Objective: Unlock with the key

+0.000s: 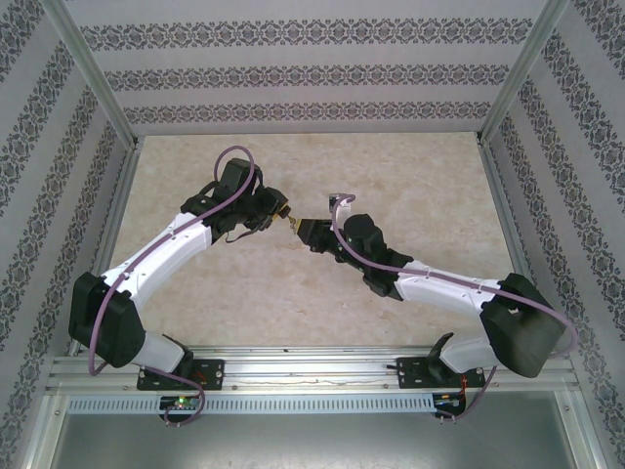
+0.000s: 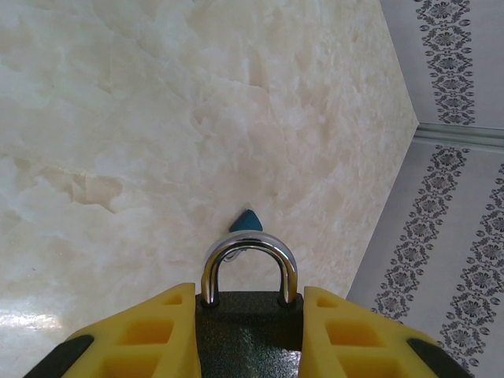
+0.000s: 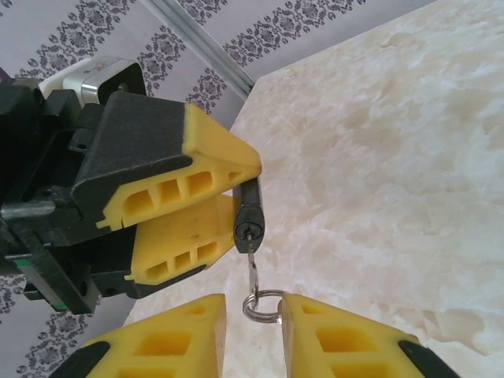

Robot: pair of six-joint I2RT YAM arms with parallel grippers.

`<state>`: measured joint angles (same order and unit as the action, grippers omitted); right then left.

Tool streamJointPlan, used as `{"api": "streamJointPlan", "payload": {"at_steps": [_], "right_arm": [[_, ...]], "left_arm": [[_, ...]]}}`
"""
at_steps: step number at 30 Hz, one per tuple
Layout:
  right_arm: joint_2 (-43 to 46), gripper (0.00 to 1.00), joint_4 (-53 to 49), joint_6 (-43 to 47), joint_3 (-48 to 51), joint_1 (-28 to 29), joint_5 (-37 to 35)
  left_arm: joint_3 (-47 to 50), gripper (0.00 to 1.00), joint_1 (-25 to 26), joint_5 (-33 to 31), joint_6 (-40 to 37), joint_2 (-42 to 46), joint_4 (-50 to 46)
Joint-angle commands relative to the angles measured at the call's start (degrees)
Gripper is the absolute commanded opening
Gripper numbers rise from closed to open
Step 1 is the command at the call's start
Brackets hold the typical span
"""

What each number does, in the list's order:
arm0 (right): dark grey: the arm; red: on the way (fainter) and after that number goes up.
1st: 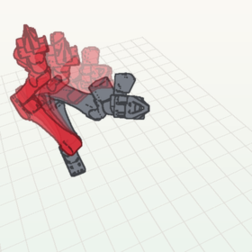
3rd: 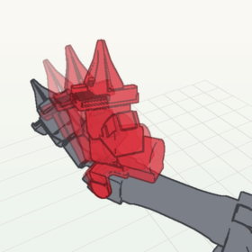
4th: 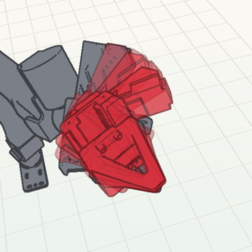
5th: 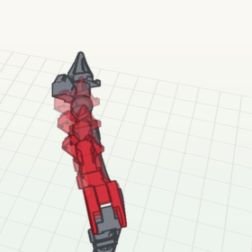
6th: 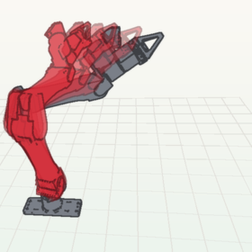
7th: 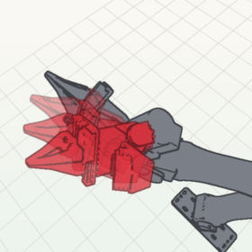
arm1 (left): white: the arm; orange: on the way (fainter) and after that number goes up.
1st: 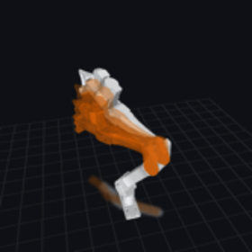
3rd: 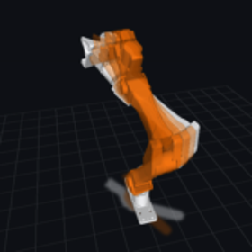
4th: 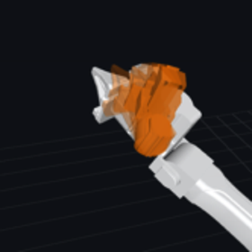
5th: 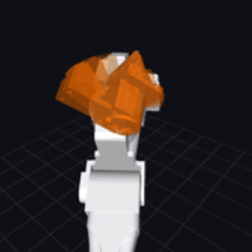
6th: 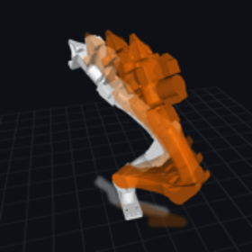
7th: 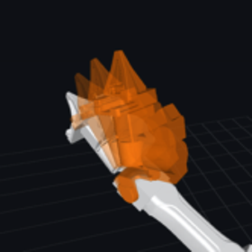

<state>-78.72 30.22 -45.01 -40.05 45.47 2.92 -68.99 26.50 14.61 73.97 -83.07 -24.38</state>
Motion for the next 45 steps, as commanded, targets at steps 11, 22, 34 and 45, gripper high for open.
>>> {"api": "streamJointPlan", "payload": {"at_steps": [11,22,34,45], "right_arm": [[-2.99,0.24,2.28,-1.02,-2.79,-0.84,2.62],[-3.91,0.22,2.48,-1.62,-3.71,-0.78,3.23],[-1.91,0.21,1.86,-1.6,-1.09,-1.0,1.3],[-1.95,0.26,2.48,-1.73,-1.56,-0.91,3.22]], "left_arm": [[0.32,0.28,-0.66,0.86,0.4,1.63,1.63],[0.68,0.28,-0.64,1.12,0.65,1.65,2.06],[0.52,0.28,-0.66,0.7,0.62,1.82,1.99],[0.59,0.28,-0.66,0.79,0.65,1.82,1.97]]}}
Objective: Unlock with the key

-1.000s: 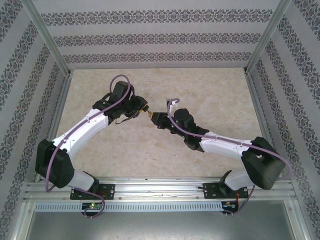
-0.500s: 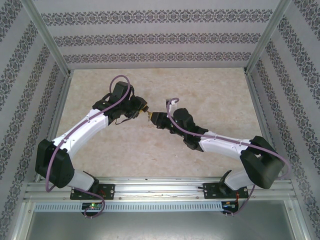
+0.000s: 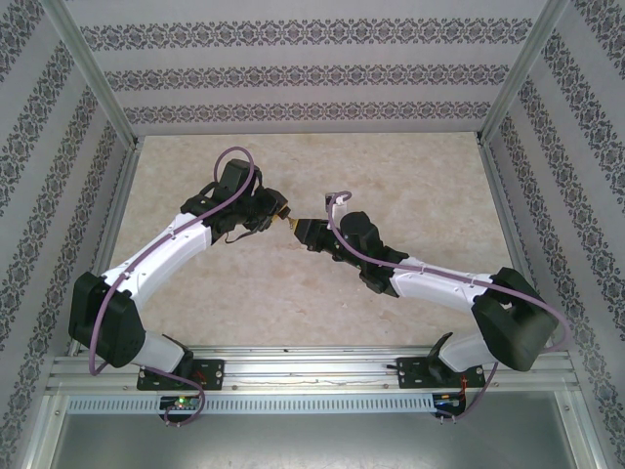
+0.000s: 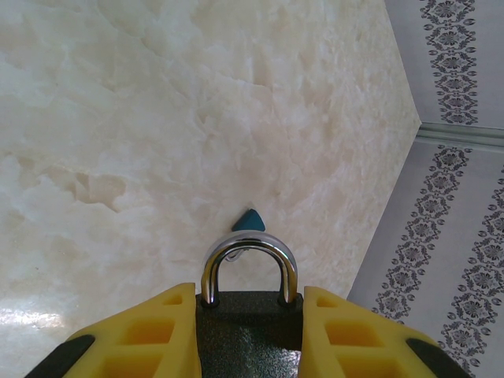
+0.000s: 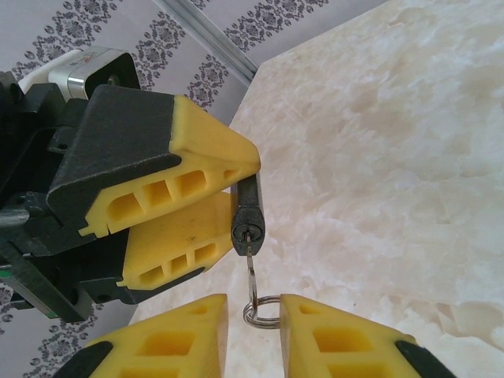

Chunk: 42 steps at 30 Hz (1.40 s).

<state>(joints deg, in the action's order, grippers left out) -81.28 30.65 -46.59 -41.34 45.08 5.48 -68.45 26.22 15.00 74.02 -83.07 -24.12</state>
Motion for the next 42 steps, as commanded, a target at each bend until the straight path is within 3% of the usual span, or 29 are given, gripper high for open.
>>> {"api": "streamJointPlan", "payload": {"at_steps": [1,23,42], "right_arm": [[0.48,0.26,1.96,-0.28,-0.45,-0.52,0.6],[-2.03,0.22,2.83,-0.69,-2.76,-0.67,1.73],[-3.95,0.0,3.8,-0.75,-3.68,-0.63,-0.55]], "left_arm": [[0.03,0.28,-0.38,0.4,0.68,1.83,1.66],[-0.02,0.28,-0.28,1.25,0.95,1.58,2.05],[0.22,0.28,-0.11,1.43,1.3,1.46,2.32]]}}
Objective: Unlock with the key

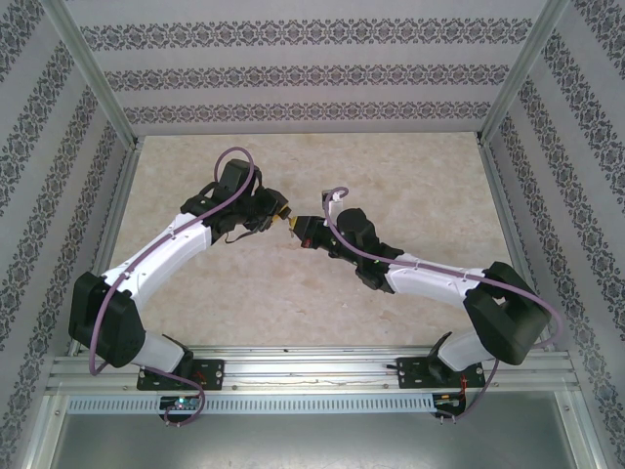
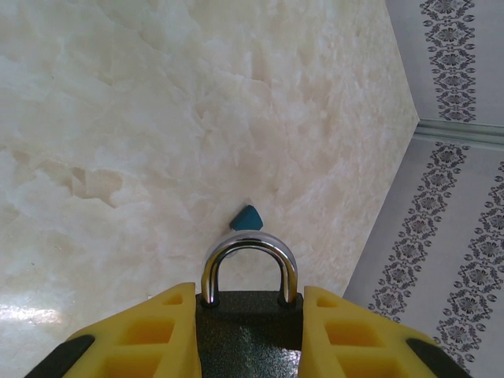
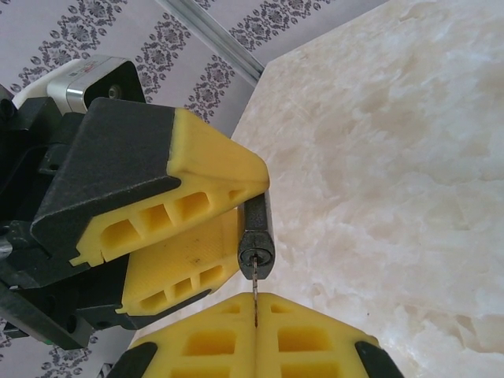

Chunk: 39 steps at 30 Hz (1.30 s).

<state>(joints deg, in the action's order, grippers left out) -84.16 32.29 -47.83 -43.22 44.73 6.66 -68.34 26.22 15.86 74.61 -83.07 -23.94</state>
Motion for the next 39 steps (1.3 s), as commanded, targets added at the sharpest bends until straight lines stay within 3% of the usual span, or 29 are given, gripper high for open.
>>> {"api": "streamJointPlan", "payload": {"at_steps": [1,13,19,27,39], "right_arm": [[-1.21,0.0,2.03,0.77,-2.32,-0.05,-1.94],[-3.01,0.0,1.35,1.49,-4.56,2.42,-7.6],[-6.92,0.0,10.04,-7.3,-4.77,-0.69,-1.76],[-7.42,0.0,6.35,0.22,-7.86,1.01,-3.62],[-9.07,0.0,7.92,-3.73,-8.08,-0.43,-1.16]], "left_arm": [[0.12,0.28,-0.03,0.51,0.71,1.43,2.17],[0.09,0.26,0.58,0.83,1.17,0.85,2.92],[-0.08,0.26,0.59,0.95,0.85,0.96,2.77],[0.19,0.25,0.68,1.47,1.12,0.79,3.46],[-0.14,0.25,0.6,1.67,0.58,1.12,3.28]]}}
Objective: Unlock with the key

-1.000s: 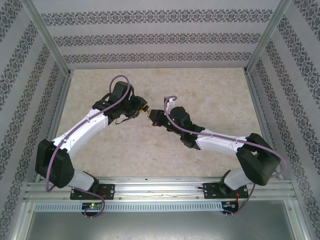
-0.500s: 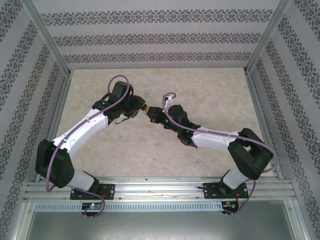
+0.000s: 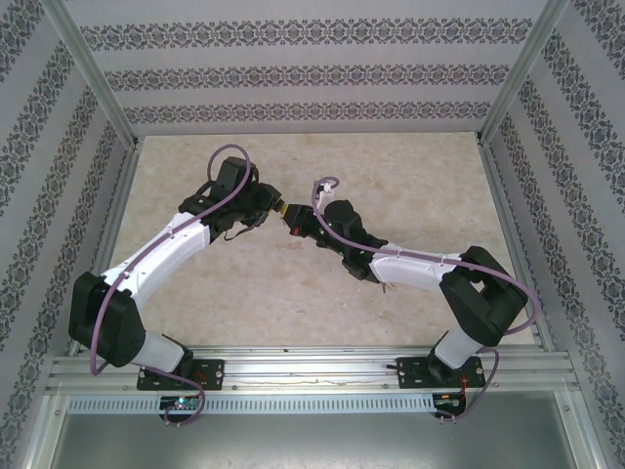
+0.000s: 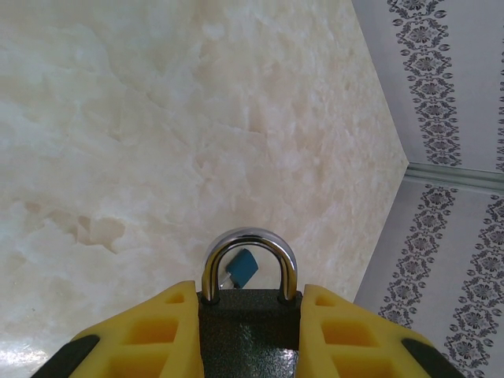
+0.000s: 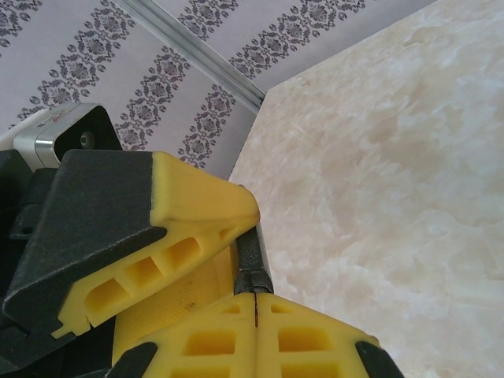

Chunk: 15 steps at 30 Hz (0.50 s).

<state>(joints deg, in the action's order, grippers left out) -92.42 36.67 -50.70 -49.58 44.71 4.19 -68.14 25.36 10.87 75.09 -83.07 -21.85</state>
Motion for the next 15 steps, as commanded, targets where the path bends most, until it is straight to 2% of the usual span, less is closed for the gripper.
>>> {"api": "streamJointPlan", "payload": {"at_steps": [1,15], "right_arm": [[-0.52,0.0,2.56,-0.55,-1.75,-0.41,0.97],[-0.73,0.0,0.64,-0.57,-3.24,-0.87,1.73]], "left_arm": [[-0.35,0.25,1.49,6.78,0.06,1.07,1.36],[-0.36,0.25,0.81,6.53,-0.56,1.85,0.71]]}}
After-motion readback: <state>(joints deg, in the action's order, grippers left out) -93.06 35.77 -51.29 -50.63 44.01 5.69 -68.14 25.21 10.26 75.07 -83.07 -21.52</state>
